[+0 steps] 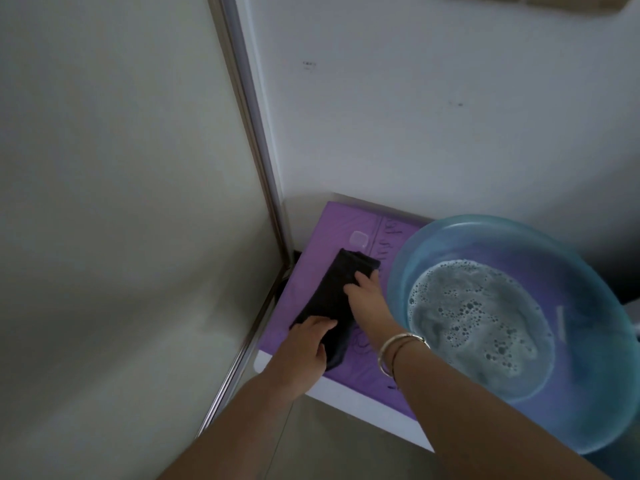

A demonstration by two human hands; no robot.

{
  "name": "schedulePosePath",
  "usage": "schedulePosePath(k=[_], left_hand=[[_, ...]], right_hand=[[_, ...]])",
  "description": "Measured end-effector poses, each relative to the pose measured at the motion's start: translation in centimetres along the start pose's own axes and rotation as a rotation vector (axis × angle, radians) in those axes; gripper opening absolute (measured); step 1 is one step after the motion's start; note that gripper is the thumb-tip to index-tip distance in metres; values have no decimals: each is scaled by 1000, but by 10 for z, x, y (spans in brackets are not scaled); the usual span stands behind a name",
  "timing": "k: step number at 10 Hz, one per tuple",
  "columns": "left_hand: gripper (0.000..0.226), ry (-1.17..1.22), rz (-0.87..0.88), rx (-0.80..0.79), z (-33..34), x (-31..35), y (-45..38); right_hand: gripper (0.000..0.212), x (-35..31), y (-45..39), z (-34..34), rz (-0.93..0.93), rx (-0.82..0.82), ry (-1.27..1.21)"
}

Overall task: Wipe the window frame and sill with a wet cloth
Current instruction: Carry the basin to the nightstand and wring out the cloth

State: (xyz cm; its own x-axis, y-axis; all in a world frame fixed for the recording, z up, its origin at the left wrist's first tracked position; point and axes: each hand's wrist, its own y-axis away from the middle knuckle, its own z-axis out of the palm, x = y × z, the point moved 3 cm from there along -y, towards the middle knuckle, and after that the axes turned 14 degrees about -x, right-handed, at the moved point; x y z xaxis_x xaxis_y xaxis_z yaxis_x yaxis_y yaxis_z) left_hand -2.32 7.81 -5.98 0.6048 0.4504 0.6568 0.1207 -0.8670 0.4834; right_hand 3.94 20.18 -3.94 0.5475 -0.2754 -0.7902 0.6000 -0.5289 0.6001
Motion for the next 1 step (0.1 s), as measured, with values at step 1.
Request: schedulePosePath(k=[1], left_hand=[[48,-51,-40,17,-15,24,18]], right_hand=[[49,-22,25,-7,-65,-66,-32]])
